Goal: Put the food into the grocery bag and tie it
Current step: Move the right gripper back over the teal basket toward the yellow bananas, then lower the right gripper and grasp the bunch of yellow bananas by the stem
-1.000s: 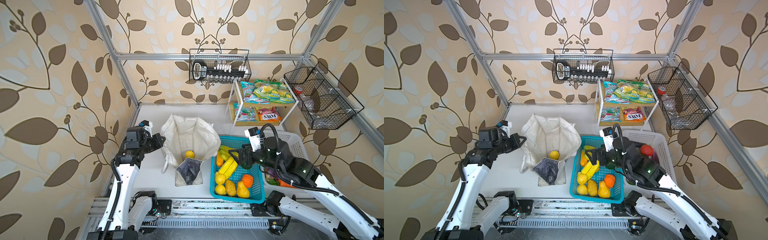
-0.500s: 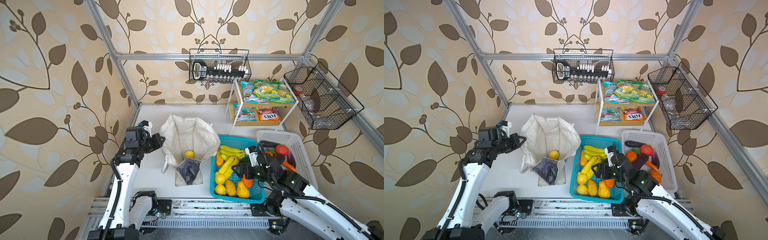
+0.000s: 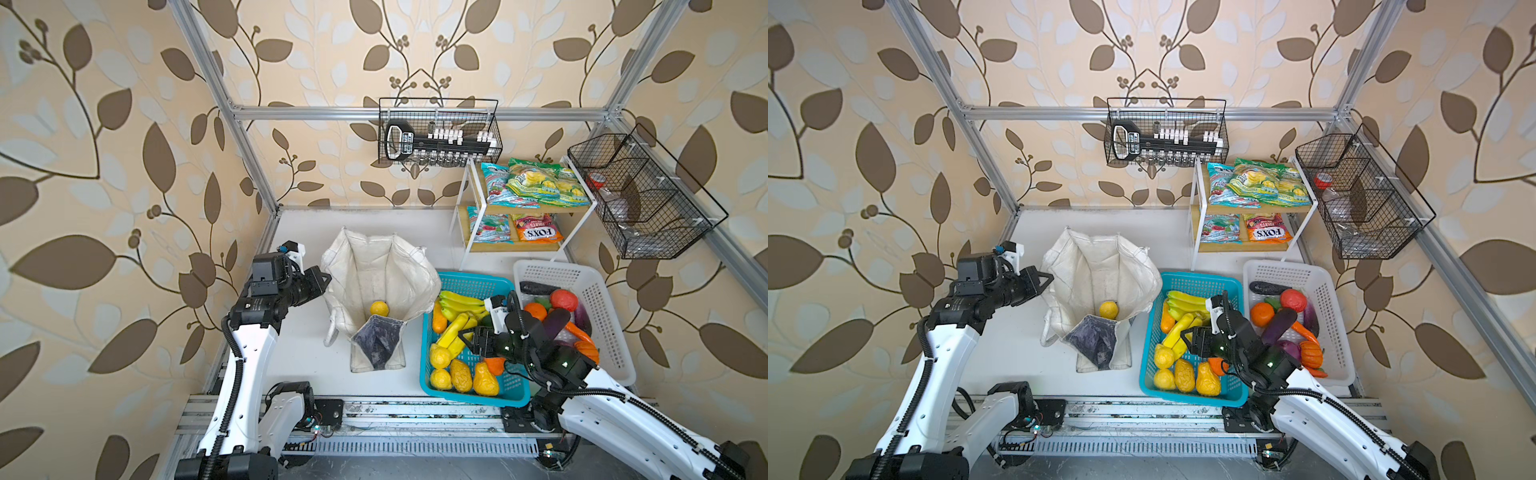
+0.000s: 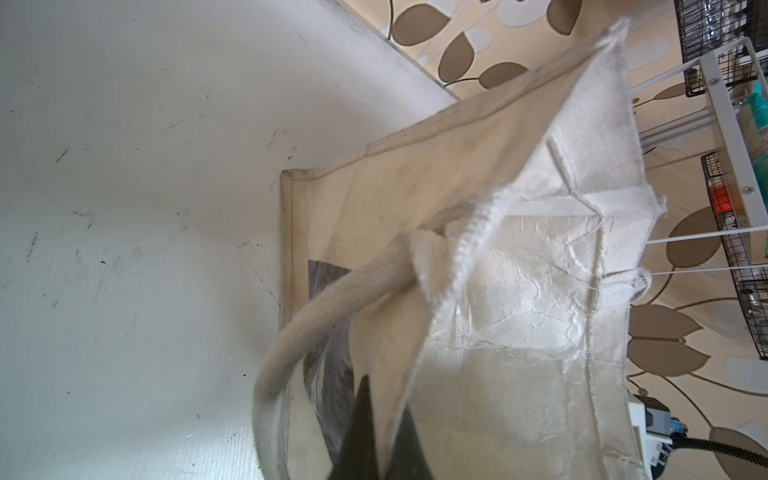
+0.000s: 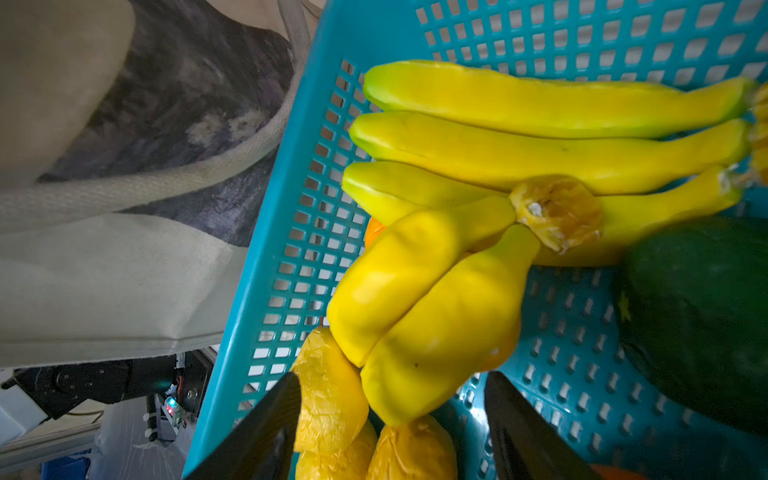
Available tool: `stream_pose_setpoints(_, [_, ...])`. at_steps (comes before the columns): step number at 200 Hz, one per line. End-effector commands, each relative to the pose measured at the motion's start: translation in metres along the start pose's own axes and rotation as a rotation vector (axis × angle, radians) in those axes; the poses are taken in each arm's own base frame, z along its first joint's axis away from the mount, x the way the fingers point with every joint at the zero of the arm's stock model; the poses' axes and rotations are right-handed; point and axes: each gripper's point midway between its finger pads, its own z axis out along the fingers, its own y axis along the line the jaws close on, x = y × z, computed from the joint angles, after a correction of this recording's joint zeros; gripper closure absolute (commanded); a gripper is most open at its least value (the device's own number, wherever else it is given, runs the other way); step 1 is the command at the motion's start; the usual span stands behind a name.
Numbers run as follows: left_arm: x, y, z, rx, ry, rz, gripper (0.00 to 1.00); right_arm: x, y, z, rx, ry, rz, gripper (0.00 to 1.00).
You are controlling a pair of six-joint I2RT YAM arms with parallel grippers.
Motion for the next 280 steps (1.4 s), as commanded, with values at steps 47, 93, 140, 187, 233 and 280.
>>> stream_pose_setpoints(47, [-0.005, -0.015, -0.001, 0.086, -0.009, 0.034, 1.00, 0.002, 0.012, 0.017, -0.130, -0.015, 0.048, 0.33])
stream_pose_setpoints(93, [-0.003, -0.013, 0.002, 0.082, 0.006, 0.017, 1.00, 0.001, 0.005, 0.019, -0.110, -0.039, 0.045, 0.39])
stream_pose_setpoints(140, [-0.004, -0.008, 0.002, 0.051, -0.004, 0.019, 1.00, -0.002, -0.010, 0.020, -0.055, -0.033, 0.071, 0.42])
stream_pose_setpoints(187, [-0.003, -0.010, 0.003, 0.066, 0.004, 0.021, 1.00, -0.005, -0.003, 0.023, -0.110, -0.063, 0.120, 0.46])
stream_pose_setpoints(233, [-0.003, -0.006, 0.005, 0.045, 0.012, 0.011, 1.00, -0.004, -0.001, 0.028, -0.136, -0.064, 0.149, 0.36])
stream_pose_setpoints(280, [-0.004, -0.002, 0.004, 0.023, 0.008, 0.013, 1.00, -0.009, 0.000, 0.031, -0.155, -0.103, 0.166, 0.41])
